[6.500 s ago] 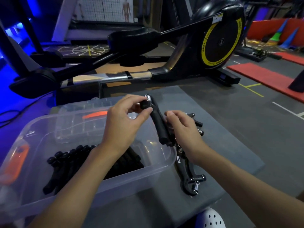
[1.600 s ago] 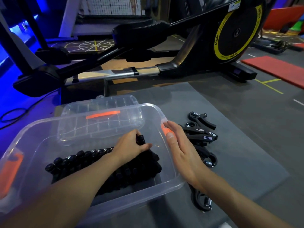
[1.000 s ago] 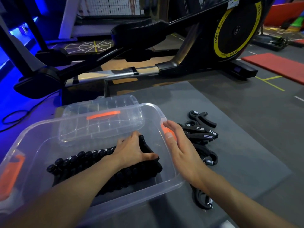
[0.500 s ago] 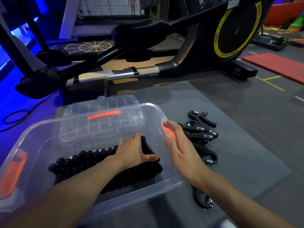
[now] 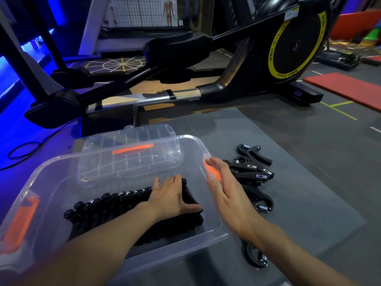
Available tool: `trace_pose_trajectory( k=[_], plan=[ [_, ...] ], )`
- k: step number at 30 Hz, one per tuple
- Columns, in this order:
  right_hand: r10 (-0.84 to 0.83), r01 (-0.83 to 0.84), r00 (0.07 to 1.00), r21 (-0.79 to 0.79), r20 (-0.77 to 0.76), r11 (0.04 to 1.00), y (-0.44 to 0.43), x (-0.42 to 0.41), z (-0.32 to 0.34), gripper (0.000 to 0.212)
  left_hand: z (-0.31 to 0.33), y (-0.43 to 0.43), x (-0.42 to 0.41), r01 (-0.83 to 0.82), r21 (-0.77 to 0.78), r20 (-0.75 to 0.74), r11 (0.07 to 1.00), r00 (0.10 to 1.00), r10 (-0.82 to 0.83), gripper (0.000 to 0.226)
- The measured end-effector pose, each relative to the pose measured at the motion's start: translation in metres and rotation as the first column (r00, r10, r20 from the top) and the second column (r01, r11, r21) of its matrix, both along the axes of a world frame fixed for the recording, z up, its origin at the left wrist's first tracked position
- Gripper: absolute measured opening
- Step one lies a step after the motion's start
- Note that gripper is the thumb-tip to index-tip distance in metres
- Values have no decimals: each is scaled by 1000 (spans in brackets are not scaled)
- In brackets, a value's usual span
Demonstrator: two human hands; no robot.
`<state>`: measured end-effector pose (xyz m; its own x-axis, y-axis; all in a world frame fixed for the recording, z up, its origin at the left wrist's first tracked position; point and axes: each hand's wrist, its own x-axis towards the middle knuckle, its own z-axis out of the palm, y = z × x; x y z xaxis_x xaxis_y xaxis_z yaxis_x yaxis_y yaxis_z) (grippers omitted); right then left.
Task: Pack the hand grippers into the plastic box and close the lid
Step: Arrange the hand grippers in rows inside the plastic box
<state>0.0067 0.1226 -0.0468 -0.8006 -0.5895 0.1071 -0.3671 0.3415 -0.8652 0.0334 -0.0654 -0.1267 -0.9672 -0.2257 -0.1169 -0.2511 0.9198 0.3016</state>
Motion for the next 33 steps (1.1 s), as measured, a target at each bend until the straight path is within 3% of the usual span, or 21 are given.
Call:
trace_pose_trajectory(
  k=[3, 7, 12, 16, 19, 21, 24, 28, 33],
  plan=[
    [7, -7, 1000, -5, 5, 1000, 1, -1, 0, 46, -5, -3, 3, 47, -64, 1, 997, 999, -47, 103],
    [11, -11, 1000, -22, 0, 1000, 0, -2, -1, 47, -5, -2, 3, 46, -107, 2, 993, 999, -46, 105],
    [13, -13, 1000, -7, -25, 1000, 1, -2, -5, 51, 9, 1, 5, 32, -43, 144, 999, 989, -26, 121],
    [-67, 70, 992, 17, -107, 997, -1, 5, -1, 51, 44, -13, 18, 50, 30, -235, 998, 971, -41, 79],
    [-175, 213, 932, 90, -316, 973, -5, 32, 1, 49, 73, -44, 27, 8, -166, -385, 986, 920, -72, 66],
    [-185, 296, 856, 163, -483, 941, -8, 53, -2, 52, 83, -72, 31, -96, -279, -308, 955, 952, 6, 68],
    [-174, 330, 815, 196, -553, 923, -6, 60, -9, 45, 85, -98, 37, -158, -296, -93, 942, 986, 137, 70],
    [-181, 332, 782, 152, -596, 931, -7, 55, -7, 42, 91, -99, 38, -140, -333, -62, 933, 990, 126, 64],
    [-62, 214, 822, 207, -566, 955, 1, 22, 0, 50, 93, -98, 54, -155, -371, -5, 915, 986, 165, 68]
  ],
)
